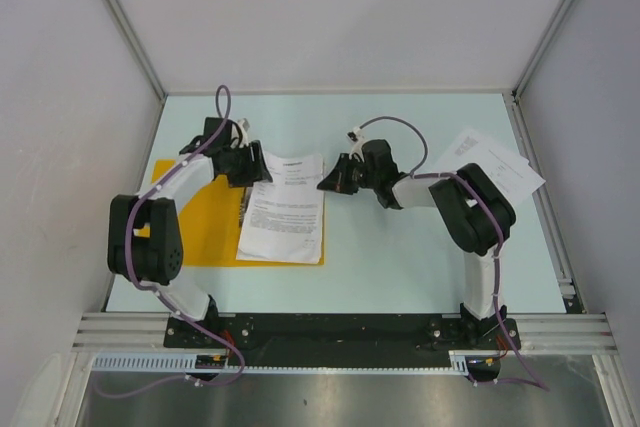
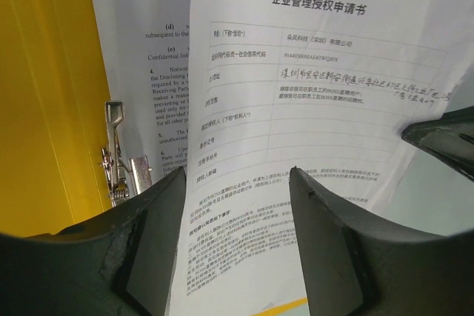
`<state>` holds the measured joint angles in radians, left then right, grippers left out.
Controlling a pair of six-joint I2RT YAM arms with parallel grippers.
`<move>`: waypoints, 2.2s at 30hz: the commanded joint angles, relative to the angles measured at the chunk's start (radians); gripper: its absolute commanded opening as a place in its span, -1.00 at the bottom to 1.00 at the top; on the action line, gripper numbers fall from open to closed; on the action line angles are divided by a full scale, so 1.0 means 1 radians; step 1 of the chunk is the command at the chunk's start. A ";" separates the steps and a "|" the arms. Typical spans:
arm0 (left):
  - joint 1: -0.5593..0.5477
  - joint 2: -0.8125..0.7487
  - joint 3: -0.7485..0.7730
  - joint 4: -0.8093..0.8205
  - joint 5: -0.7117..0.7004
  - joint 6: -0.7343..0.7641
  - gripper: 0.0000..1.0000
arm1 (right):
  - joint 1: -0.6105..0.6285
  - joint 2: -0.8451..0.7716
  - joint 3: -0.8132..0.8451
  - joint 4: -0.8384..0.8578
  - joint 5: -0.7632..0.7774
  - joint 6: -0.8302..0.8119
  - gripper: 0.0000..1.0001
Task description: Put the files into the folder
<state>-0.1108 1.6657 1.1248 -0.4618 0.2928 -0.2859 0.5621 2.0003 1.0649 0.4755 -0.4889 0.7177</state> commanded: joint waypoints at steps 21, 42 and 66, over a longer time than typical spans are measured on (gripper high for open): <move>0.007 -0.195 -0.056 0.083 -0.075 0.019 0.35 | -0.010 0.094 0.110 -0.006 -0.065 -0.064 -1.00; 0.005 -0.205 -0.065 0.103 -0.034 0.011 0.36 | 0.016 0.130 0.167 -0.029 -0.028 -0.012 -1.00; -0.159 -0.392 -0.074 0.205 0.097 -0.131 0.42 | -0.175 -0.333 0.245 -0.989 0.534 -0.299 1.00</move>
<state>-0.1402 1.3849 1.0359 -0.3477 0.3485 -0.3256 0.5243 1.8626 1.2892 -0.1551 -0.2829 0.5488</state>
